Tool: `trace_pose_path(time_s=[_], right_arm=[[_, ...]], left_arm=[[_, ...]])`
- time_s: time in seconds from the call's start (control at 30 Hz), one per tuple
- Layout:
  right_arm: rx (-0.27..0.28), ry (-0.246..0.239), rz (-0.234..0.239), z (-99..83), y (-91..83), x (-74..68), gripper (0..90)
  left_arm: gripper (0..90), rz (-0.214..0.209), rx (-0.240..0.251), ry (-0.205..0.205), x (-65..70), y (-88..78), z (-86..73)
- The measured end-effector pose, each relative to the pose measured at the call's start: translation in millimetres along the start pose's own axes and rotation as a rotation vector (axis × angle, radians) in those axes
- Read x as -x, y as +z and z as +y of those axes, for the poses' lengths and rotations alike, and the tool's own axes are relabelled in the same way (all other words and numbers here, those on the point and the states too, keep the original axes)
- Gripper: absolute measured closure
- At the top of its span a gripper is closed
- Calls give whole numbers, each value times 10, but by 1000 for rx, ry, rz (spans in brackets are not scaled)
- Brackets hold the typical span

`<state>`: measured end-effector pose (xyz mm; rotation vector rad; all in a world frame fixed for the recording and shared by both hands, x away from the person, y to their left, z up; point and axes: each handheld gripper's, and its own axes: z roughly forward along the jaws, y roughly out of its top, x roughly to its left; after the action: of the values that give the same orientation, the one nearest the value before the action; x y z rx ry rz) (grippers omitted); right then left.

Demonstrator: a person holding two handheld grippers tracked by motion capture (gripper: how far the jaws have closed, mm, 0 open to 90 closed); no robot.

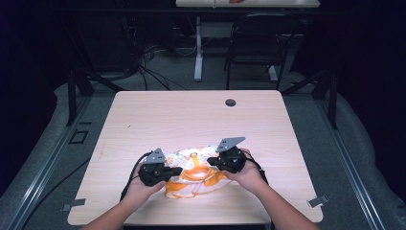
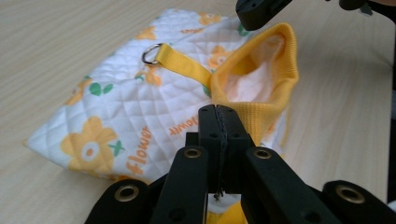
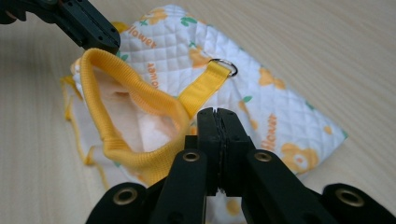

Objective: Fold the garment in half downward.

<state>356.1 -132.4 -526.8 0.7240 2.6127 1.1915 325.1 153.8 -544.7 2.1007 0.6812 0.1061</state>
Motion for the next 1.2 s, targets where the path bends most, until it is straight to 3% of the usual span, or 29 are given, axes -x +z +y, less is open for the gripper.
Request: trace_pose_path(time_s=[0.17, 0.6, 0.83, 1.2], right_arm=[[-44, -14, 7, -191, 28, -82, 883], [-73, 8, 5, -437, 78, -127, 892], [-90, 13, -8, -534, 92, -155, 897], [-82, 33, -5, -538, 119, -197, 897]], left_arm=[[896, 11, -43, 7, 49, 117, -149], [885, 20, -74, 21, 115, 128, -265], [878, 32, -70, -8, 61, 110, -338], [879, 82, -67, -7, -29, 107, -332]])
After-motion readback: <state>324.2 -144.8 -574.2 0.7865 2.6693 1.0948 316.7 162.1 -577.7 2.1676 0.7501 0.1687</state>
